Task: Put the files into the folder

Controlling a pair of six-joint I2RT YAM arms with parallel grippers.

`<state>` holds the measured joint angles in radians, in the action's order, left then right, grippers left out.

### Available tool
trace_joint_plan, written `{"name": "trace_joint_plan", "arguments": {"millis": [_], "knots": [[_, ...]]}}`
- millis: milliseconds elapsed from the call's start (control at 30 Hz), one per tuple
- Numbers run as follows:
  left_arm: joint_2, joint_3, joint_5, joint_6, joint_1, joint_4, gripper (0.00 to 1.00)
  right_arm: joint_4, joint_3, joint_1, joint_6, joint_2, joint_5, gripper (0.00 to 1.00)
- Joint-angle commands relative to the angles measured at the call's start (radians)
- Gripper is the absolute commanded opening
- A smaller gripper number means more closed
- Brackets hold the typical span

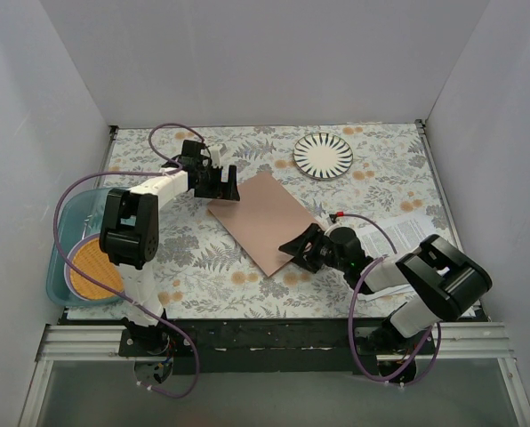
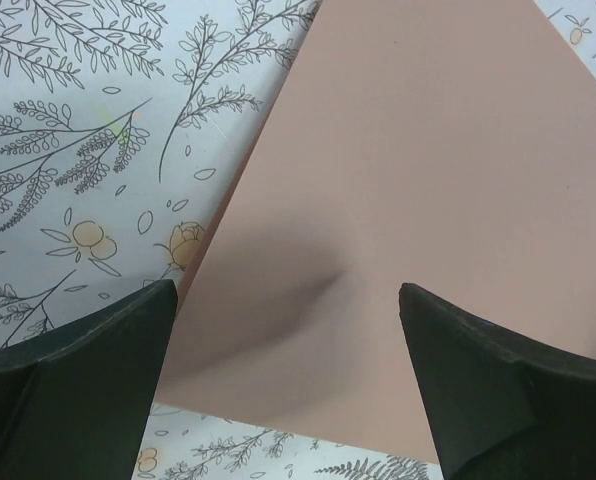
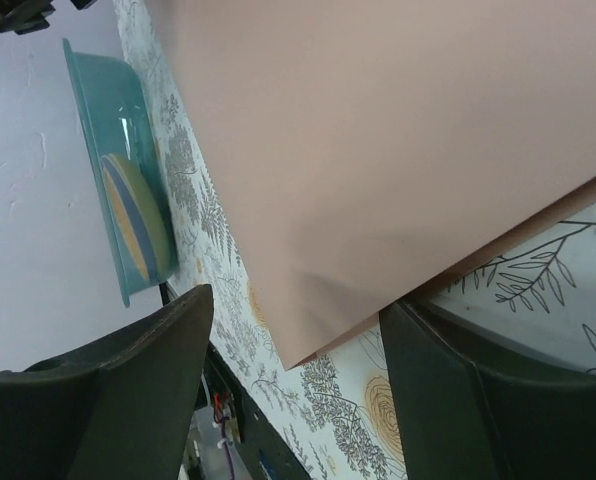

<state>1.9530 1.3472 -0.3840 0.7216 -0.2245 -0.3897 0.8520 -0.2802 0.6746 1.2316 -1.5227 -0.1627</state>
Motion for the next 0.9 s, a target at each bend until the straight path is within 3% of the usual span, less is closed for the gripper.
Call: {"name": "trace_joint_plan", "arguments": {"millis": [0, 300, 400, 533, 700, 800, 867], "knots": [[-0.094, -0.034, -0.021, -0.025, -0.004, -0.001, 0.93, 0.012, -0.001, 0.006, 0.006, 0.045, 0.046, 0.73], [-0.098, -0.028, -0.030, -0.030, -0.004, -0.012, 0.93, -0.045, 0.006, 0.005, -0.018, 0.144, 0.091, 0.72], [-0.098, -0.034, -0.047, -0.028, -0.006, -0.020, 0.93, -0.041, -0.020, 0.006, -0.059, 0.157, 0.115, 0.65], [-0.097, -0.051, -0.079, -0.034, -0.004, -0.032, 0.92, -0.041, -0.063, 0.037, -0.130, 0.177, 0.156, 0.42], [-0.097, -0.057, -0.114, -0.048, -0.006, -0.057, 0.89, -0.183, -0.160, 0.109, -0.254, 0.219, 0.258, 0.34], [-0.106, -0.048, -0.142, -0.050, -0.006, -0.080, 0.89, -0.281, -0.232, 0.147, -0.360, 0.228, 0.319, 0.22], [-0.126, -0.020, -0.151, -0.039, -0.006, -0.104, 0.91, -0.345, -0.293, 0.167, -0.443, 0.236, 0.386, 0.05]]}}
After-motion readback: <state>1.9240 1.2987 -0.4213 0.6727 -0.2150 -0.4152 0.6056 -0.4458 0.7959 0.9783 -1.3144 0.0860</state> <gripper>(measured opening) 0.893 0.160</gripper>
